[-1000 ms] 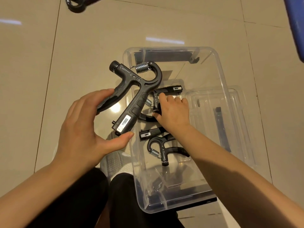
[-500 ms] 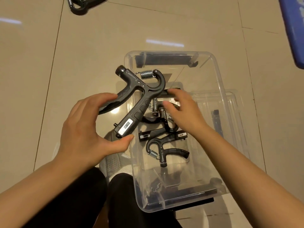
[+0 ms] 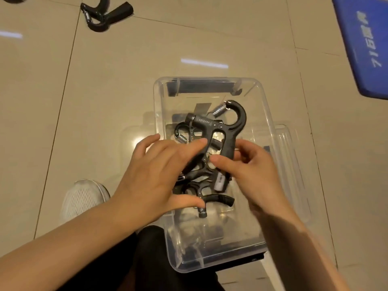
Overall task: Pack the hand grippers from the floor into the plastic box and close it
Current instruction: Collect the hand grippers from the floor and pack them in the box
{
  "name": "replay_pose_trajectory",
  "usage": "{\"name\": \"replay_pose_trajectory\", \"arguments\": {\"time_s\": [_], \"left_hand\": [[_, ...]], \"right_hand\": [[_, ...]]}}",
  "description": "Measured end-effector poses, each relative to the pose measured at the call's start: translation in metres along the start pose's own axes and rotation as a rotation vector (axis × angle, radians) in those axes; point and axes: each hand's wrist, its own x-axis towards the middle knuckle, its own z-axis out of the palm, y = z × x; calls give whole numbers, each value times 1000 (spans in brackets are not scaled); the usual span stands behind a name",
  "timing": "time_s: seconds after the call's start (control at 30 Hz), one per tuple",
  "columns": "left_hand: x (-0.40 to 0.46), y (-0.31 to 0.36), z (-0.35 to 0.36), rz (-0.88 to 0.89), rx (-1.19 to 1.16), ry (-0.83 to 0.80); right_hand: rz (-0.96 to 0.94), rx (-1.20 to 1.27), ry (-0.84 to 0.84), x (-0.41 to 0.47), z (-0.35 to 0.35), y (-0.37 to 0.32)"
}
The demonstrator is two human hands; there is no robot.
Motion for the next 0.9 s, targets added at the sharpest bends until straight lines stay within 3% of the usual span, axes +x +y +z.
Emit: {"name": "replay_pose_trajectory", "arguments": {"time_s": [0.13,0.23,0.5,0.63,0.77,0.9], "left_hand": [[-18,-18,3,-80,37,-108],[-25,-23,4,-135,-15,-148],[-26,-23,5,-139,-49,-175],[-27,-22,7,-153,-48,-176],[-26,-22,7,-156,-45,-179],[-27,-22,8,-162,-65,-183]], "right_hand": [[-143,-827,-19,18,-28,-1],[-164,-1148,-194,26,-28,6],[-261,-1310,-666,45,-14,37],[-492,-1593,-522,60,2,94],[-542,-1647,-444,66,3,103],[-531,-1715,-491,66,4,98]]}}
